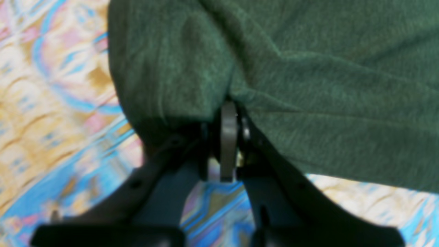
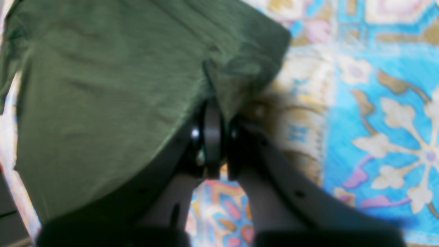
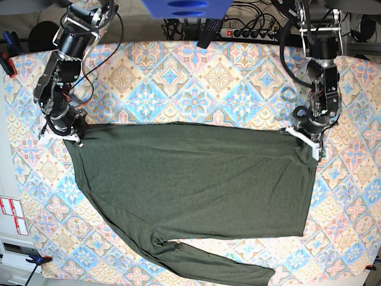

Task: Fold the T-shirt properly
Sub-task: 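Pull the held shoulder edge back toward the robot, straightening the shirt, then drag both held corners further back, stretching the shirt flat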

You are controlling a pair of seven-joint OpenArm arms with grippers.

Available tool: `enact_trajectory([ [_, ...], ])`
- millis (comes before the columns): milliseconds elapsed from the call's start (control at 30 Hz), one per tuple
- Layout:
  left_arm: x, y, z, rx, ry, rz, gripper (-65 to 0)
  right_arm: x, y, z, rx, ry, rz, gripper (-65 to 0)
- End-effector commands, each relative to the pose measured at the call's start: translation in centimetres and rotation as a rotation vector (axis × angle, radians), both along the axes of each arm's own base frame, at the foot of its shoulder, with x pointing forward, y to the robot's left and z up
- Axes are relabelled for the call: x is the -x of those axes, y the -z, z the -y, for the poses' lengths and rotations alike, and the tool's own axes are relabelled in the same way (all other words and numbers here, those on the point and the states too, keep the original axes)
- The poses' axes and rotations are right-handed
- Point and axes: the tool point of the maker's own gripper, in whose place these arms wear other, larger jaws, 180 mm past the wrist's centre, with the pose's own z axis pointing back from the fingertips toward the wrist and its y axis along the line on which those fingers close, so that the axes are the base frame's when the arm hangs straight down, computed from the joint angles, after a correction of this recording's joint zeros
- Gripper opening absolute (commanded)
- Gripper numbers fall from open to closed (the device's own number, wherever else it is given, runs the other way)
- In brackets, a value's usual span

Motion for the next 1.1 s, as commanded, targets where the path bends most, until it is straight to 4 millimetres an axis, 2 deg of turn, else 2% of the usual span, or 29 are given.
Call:
enact_trajectory([
  [0,-0.1,-1.8,-1.0,-0.046,0.010,0.049,-65.0,-0.3,-1.3,1.3,0.042,0.014,0.037,-65.0],
  [133,2.3,-2.5,-1.1,-0.088,0.051,0.046,-65.0,0.8,-2.0,1.2,0.027,0.020,0.065,-65.0],
  [200,3.6,-2.6,-0.9,-0.096,0.068,0.039,-65.0,1.9,-1.5,0.8,-0.028,0.035,0.073,-65.0],
  [300,5.5,-2.8,-1.4,-0.131,0.097,0.018,-65.0,3.8,-0.7,0.4,-0.085,0.055,0.064,-65.0],
  [533,9.6,-3.8,-0.8,-0.170,0.171,-0.010,-65.0,7.7,0.6,1.1,-0.108,0.071,0.011,-65.0],
  [700,11.9,-4.4,0.2,-0.176,0.212,-0.026,-65.0,9.7,-0.1,1.3,-0.066,0.051,-0.004,-65.0],
  [833,14.1,-4.7,0.1,-0.186,0.225,-0.054,-65.0,11.3,-1.6,2.8,-0.012,0.068,0.007,-65.0],
  [967,15.9,-4.8,-1.2,-0.204,0.202,-0.086,-65.0,13.5,-1.3,3.2,0.006,0.071,-0.031,-65.0],
  [1067,16.6,-4.9,-1.9,-0.215,0.189,-0.099,-65.0,14.8,-0.8,3.2,0.006,0.072,-0.060,-65.0],
])
